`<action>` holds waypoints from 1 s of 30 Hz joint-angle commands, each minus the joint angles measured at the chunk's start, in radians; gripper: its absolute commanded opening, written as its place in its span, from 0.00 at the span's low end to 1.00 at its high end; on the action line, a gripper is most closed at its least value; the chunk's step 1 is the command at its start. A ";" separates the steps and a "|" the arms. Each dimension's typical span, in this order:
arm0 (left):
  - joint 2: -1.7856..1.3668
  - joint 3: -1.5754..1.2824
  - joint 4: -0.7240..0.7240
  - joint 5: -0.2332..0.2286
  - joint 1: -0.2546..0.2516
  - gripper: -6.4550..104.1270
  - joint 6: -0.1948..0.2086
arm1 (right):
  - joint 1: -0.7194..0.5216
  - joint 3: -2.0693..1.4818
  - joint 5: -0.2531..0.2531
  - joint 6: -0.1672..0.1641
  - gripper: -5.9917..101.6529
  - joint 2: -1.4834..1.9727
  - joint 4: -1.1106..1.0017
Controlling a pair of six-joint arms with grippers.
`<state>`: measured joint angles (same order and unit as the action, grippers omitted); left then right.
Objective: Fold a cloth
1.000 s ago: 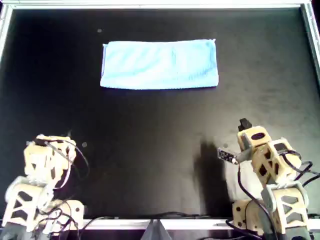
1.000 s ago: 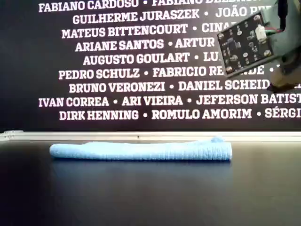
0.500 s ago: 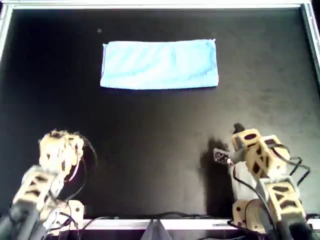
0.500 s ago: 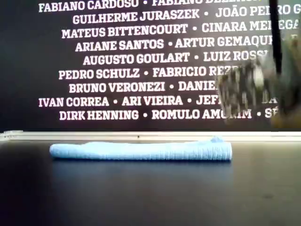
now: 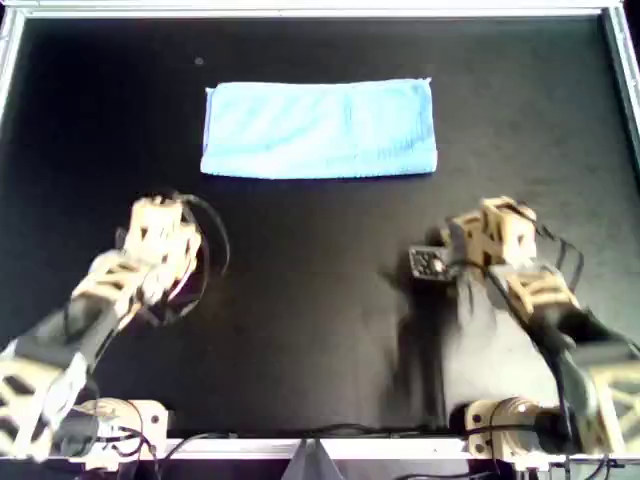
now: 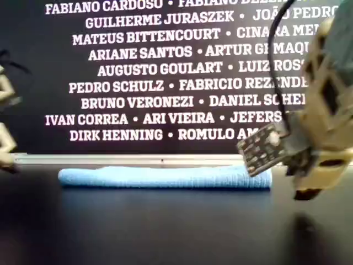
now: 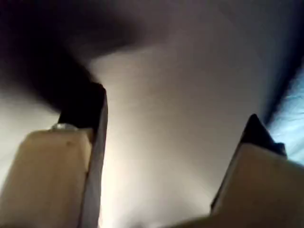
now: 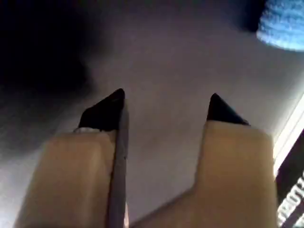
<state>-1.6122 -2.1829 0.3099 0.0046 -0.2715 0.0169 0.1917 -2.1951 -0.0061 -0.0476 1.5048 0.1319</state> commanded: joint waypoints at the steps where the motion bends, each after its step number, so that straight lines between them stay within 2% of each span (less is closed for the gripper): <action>1: 0.078 0.130 -0.023 -0.002 -0.025 0.96 0.006 | 0.028 0.161 0.002 0.005 0.70 -0.031 -0.055; 4: 0.155 0.218 -0.023 -0.002 -0.025 0.96 0.006 | 0.034 0.247 -0.009 0.005 0.70 -0.086 -0.055; 7: 0.235 0.308 -0.023 -0.014 -0.023 0.96 0.005 | 0.032 0.354 0.006 0.003 0.70 -0.169 -0.055; 14: 0.419 0.511 -0.023 -0.014 -0.025 0.96 -0.008 | 0.034 0.548 0.002 0.003 0.70 -0.322 -0.051; 19: 0.540 0.650 -0.023 -0.015 -0.023 0.96 -0.009 | 0.034 0.650 -0.002 -0.014 0.70 -0.403 -0.041; 29: 0.606 0.730 -0.021 -0.015 -0.025 0.96 -0.011 | 0.032 0.732 -0.009 -0.017 0.70 -0.446 -0.038; 30: 0.606 0.730 -0.021 -0.015 -0.025 0.96 -0.011 | 0.034 0.732 0.002 -0.015 0.69 -0.446 -0.038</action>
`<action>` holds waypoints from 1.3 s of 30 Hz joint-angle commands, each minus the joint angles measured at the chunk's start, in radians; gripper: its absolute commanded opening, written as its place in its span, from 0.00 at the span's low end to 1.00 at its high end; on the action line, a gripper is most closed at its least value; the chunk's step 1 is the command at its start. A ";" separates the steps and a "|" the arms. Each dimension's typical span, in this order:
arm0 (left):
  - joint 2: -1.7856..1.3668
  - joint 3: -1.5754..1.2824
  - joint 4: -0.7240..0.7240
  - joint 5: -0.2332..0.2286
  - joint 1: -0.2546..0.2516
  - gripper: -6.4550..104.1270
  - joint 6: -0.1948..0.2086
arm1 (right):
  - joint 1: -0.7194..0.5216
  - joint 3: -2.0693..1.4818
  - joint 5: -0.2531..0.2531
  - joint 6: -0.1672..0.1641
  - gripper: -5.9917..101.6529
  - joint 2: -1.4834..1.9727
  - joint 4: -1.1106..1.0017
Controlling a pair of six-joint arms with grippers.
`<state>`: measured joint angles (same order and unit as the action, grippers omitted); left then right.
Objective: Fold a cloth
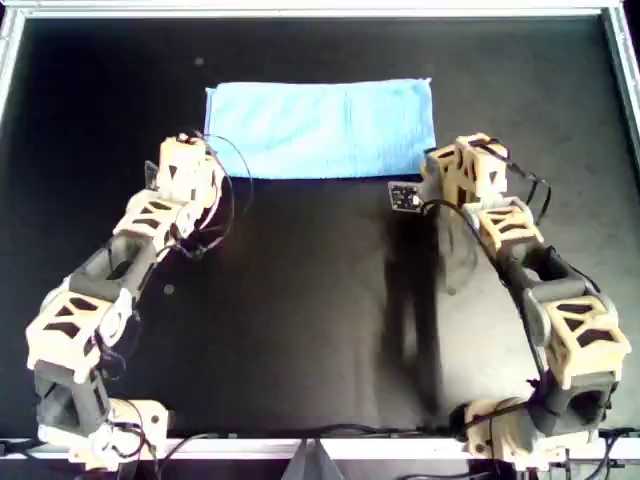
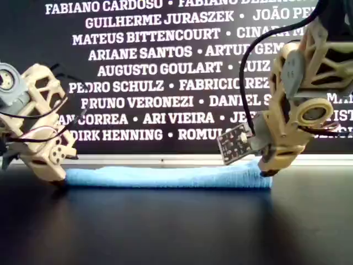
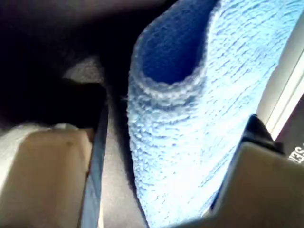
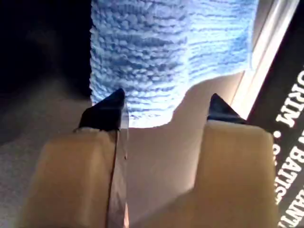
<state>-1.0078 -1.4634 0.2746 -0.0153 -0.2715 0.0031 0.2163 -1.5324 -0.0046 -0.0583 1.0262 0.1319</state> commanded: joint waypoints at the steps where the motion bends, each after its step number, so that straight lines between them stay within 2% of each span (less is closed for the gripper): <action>1: 0.002 0.011 0.014 0.005 -0.025 0.96 0.003 | 0.009 0.069 0.005 -0.005 0.69 0.031 -0.038; 2: 0.002 0.011 0.014 0.005 -0.025 0.96 0.003 | 0.009 0.067 -0.003 0.003 0.68 0.031 -0.038; 3: 0.003 0.011 0.014 0.008 -0.025 0.96 0.003 | 0.009 0.064 -0.011 -0.003 0.69 0.031 -0.040; 14: 0.003 0.009 0.014 0.008 -0.014 0.96 0.005 | -0.003 0.041 0.005 -0.005 0.70 0.032 -0.040; 16: 0.003 0.009 0.014 0.008 -0.015 0.96 0.005 | -0.006 0.051 -0.008 0.008 0.74 0.032 -0.040; 17: 0.003 0.009 0.014 0.008 -0.017 0.96 0.005 | -0.002 0.051 0.003 -0.002 0.77 0.032 -0.040; 22: 0.005 0.011 0.014 0.005 -0.012 0.96 0.005 | 0.002 0.063 0.006 -0.003 0.91 0.029 -0.038; 28: 0.040 0.075 0.026 0.003 -0.012 0.96 0.003 | 0.005 0.072 0.008 -0.005 0.92 0.025 -0.023; 36: 0.061 0.126 0.035 0.003 -0.020 0.96 0.003 | 0.006 0.367 0.003 -0.005 0.92 -0.107 0.328; 37: 0.061 0.126 0.035 0.003 -0.020 0.96 0.003 | 0.006 0.430 -0.006 0.008 0.92 -0.141 0.370; 39: 0.061 0.127 0.037 0.003 -0.018 0.96 0.003 | 0.005 0.543 -0.009 0.011 0.92 -0.196 0.431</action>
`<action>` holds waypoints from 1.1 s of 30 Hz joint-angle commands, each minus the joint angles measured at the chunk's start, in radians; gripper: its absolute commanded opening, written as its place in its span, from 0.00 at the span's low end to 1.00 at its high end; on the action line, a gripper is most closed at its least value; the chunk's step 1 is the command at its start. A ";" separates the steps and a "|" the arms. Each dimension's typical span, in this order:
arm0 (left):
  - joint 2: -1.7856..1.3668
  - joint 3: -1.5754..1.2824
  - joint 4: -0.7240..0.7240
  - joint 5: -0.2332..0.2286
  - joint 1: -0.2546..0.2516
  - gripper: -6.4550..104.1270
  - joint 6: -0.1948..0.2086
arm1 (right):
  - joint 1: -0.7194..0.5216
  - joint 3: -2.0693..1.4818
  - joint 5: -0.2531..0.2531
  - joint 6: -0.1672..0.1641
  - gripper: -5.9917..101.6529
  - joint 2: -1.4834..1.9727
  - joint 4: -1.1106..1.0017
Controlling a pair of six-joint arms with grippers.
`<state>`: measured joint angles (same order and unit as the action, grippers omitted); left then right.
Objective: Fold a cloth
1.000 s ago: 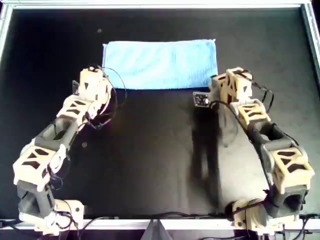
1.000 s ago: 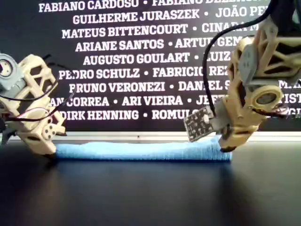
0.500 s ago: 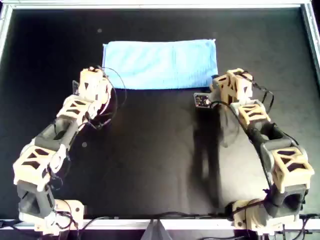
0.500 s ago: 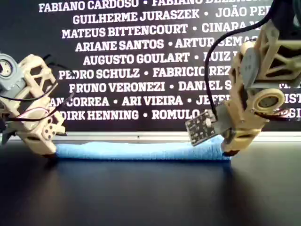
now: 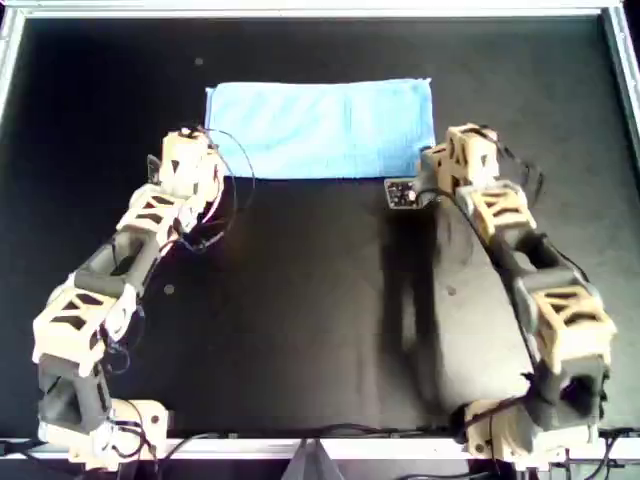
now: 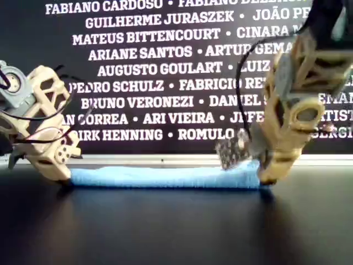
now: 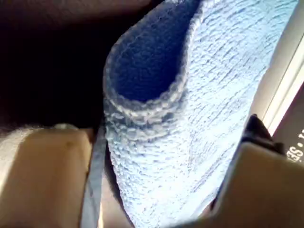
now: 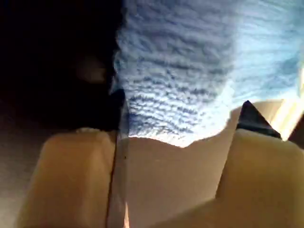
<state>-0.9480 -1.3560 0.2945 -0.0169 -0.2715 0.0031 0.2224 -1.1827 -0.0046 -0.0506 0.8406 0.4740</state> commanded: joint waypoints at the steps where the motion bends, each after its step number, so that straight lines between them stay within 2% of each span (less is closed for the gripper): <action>1: 0.002 0.021 0.017 0.005 -0.018 0.96 0.003 | 0.000 0.238 -0.009 0.003 0.92 -0.037 0.114; 7: 0.003 0.023 0.018 0.005 -0.020 0.96 0.003 | 0.002 0.411 -0.011 -0.009 0.92 -0.137 0.273; 13: 0.003 0.014 0.018 0.005 -0.021 0.96 0.003 | 0.002 0.419 -0.011 -0.012 0.92 -0.147 0.290; 15: 0.003 0.009 0.018 0.005 -0.021 0.94 0.003 | 0.002 0.417 -0.011 -0.012 0.89 -0.147 0.290; 18: 0.003 0.008 0.018 0.005 -0.021 0.87 0.003 | 0.002 0.417 -0.011 -0.012 0.77 -0.147 0.290; 22: 0.002 0.014 0.017 0.021 -0.023 0.70 0.012 | 0.002 0.430 -0.011 0.003 0.54 -0.149 0.288; 26: -0.015 0.025 0.015 0.021 -0.025 0.45 0.017 | 0.002 0.431 -0.011 0.005 0.35 -0.149 0.287; 31: -0.021 0.028 0.014 0.023 -0.035 0.09 0.017 | 0.002 0.428 -0.011 0.005 0.21 -0.149 0.287; 33: -0.026 0.028 0.014 0.021 -0.037 0.01 0.017 | 0.002 0.425 -0.011 0.005 0.17 -0.149 0.287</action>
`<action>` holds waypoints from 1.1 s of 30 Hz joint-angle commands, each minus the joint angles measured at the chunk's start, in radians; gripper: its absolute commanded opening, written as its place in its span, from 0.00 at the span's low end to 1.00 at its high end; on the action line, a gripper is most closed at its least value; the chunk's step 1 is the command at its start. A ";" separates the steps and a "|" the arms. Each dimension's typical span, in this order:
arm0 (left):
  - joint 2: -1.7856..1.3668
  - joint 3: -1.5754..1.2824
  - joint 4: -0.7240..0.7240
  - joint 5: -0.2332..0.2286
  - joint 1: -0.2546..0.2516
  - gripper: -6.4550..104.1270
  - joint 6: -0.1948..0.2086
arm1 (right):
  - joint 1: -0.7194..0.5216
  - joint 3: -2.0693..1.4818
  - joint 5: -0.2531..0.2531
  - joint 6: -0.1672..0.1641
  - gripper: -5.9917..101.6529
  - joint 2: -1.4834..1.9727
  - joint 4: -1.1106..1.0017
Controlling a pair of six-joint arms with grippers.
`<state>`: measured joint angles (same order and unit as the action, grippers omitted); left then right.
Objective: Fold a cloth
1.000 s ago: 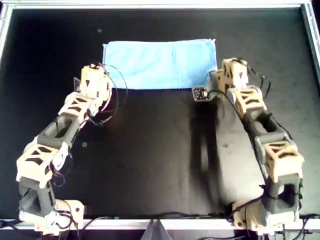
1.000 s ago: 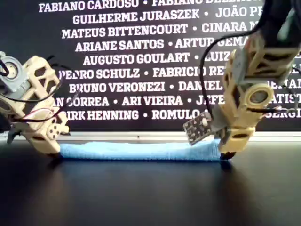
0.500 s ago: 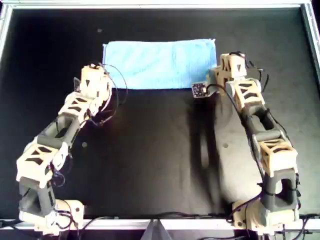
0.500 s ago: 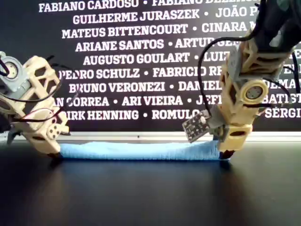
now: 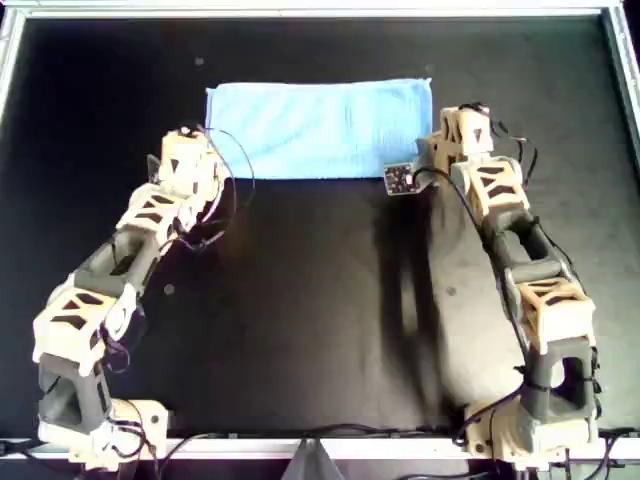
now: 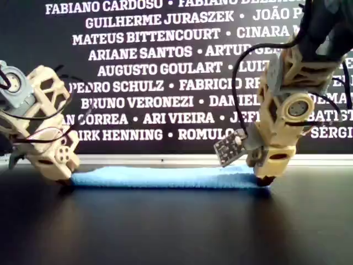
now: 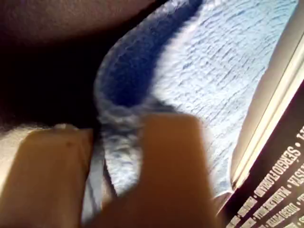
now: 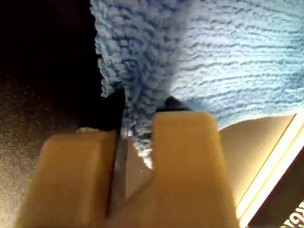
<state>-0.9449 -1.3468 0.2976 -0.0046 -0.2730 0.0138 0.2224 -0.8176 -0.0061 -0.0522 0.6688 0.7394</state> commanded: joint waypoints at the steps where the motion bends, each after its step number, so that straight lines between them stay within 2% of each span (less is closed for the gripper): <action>1: -0.035 0.009 0.011 0.009 -0.035 0.02 0.006 | 0.002 0.060 -0.009 0.006 0.15 0.023 0.021; 4: -0.052 -0.005 0.012 0.009 -0.038 0.07 0.006 | 0.002 0.057 -0.009 0.006 0.09 0.023 0.021; 7: -0.058 -0.005 0.012 0.009 -0.037 0.06 0.006 | 0.002 0.051 -0.009 0.006 0.05 0.025 0.021; 16: -0.262 -0.048 0.014 0.008 -0.035 0.05 -0.008 | 0.040 0.011 -0.011 0.008 0.04 0.189 0.026; 22: -0.482 -0.232 0.014 0.008 -0.035 0.05 -0.008 | 0.097 -0.227 -0.008 0.008 0.04 0.405 0.026; 23: -0.514 -0.264 0.014 0.008 -0.031 0.05 -0.008 | 0.100 -0.279 0.005 0.008 0.04 0.443 0.026; 33: -0.733 -0.578 0.014 0.009 -0.040 0.05 -0.008 | 0.094 -0.770 -0.008 0.008 0.04 0.793 0.026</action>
<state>-1.5662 -1.8929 0.3221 0.0107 -0.2869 0.0123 0.3221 -1.5278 -0.0061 -0.0506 1.3177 0.7486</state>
